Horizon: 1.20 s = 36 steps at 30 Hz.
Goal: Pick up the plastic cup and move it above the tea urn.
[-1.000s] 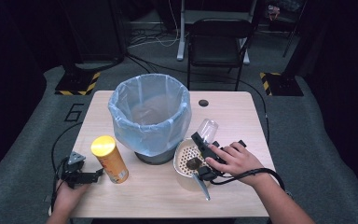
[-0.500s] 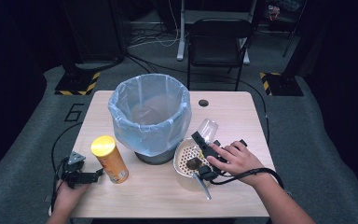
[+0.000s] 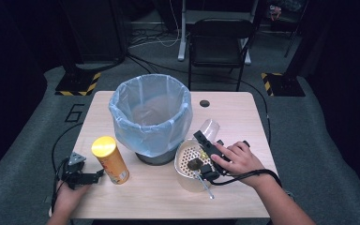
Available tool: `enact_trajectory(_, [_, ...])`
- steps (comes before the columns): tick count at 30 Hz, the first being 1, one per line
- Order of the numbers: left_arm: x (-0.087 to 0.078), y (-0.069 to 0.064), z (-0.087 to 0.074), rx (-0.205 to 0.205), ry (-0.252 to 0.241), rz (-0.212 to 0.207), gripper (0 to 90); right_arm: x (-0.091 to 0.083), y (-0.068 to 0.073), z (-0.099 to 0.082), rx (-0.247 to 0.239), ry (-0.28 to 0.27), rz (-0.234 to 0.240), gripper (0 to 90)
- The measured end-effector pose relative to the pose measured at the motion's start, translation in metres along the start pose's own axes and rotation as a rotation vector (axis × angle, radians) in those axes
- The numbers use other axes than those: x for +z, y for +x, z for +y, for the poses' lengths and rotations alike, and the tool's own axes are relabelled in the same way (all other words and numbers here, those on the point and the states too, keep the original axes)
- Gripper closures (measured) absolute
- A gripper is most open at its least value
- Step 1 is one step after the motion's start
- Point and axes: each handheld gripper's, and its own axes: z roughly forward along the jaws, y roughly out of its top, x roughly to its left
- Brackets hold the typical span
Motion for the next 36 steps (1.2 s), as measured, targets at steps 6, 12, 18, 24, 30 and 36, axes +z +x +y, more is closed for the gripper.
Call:
enact_trajectory(6, [0.000,0.000,0.000,0.005,0.000,0.004,1.0,-0.002,-0.014,-0.011,0.383,-0.012,-0.017,36.6])
enact_trajectory(12, [0.000,0.000,0.000,-0.005,-0.005,-0.001,1.0,-0.006,-0.035,-0.035,0.940,-0.125,0.025,36.3])
enact_trajectory(18, [0.000,-0.001,0.000,-0.010,-0.007,-0.001,1.0,-0.008,-0.041,-0.058,1.385,-0.256,0.096,36.3])
enact_trajectory(24, [0.000,0.000,0.000,0.001,0.000,0.003,1.0,-0.006,-0.038,-0.074,1.692,-0.362,0.170,36.1])
enact_trajectory(30, [0.000,0.000,0.000,-0.003,0.000,-0.001,1.0,-0.004,-0.036,-0.085,1.895,-0.438,0.251,36.2])
enact_trajectory(36, [0.000,0.000,0.000,-0.006,-0.005,0.000,1.0,-0.005,-0.041,-0.086,1.884,-0.416,0.258,36.3])
